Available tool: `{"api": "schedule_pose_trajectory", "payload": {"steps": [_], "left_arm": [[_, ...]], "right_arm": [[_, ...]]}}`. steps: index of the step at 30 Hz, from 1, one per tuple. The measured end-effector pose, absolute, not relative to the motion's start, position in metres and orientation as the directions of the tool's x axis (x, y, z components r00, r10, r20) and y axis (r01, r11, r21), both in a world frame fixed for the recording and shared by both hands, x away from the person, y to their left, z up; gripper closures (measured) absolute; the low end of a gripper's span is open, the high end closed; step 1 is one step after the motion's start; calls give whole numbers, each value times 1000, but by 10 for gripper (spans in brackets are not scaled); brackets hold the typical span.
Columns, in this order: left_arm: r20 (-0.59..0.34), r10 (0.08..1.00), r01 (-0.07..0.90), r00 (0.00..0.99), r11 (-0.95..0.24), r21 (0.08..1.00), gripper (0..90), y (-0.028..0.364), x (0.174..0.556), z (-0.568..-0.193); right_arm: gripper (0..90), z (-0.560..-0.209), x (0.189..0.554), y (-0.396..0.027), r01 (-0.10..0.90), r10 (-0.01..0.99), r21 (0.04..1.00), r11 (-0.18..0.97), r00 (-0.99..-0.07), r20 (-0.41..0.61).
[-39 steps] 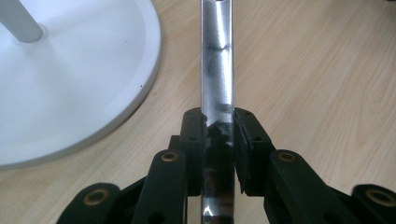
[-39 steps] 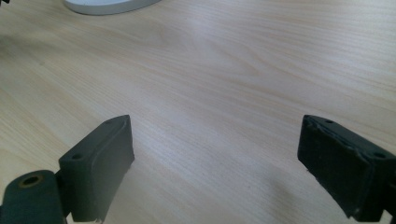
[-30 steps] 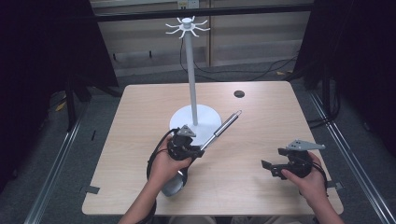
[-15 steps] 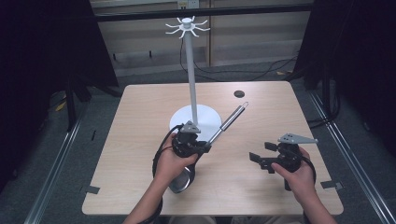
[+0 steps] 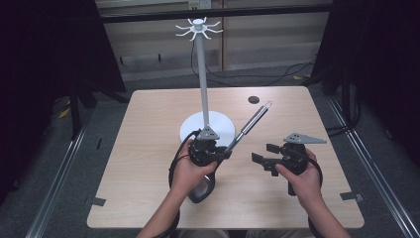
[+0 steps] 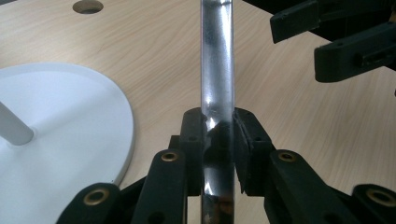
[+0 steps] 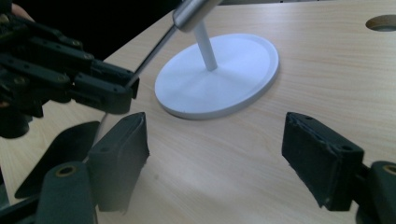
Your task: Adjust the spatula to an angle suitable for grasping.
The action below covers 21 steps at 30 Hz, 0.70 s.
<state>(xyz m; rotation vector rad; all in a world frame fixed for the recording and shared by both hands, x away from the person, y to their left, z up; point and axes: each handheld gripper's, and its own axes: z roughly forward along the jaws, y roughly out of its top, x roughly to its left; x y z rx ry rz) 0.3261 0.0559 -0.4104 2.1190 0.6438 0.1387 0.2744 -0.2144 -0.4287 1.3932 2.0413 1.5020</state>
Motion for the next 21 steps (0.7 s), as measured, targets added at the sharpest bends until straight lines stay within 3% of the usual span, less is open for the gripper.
{"api": "schedule_pose_trajectory", "payload": {"steps": [21], "left_arm": [[-124, 475, 363, 871, -453, 814, 752, 42, 321, -408]], "right_arm": [[412, -412, 288, -193, 572, 768, 814, -104, -473, 431]]}}
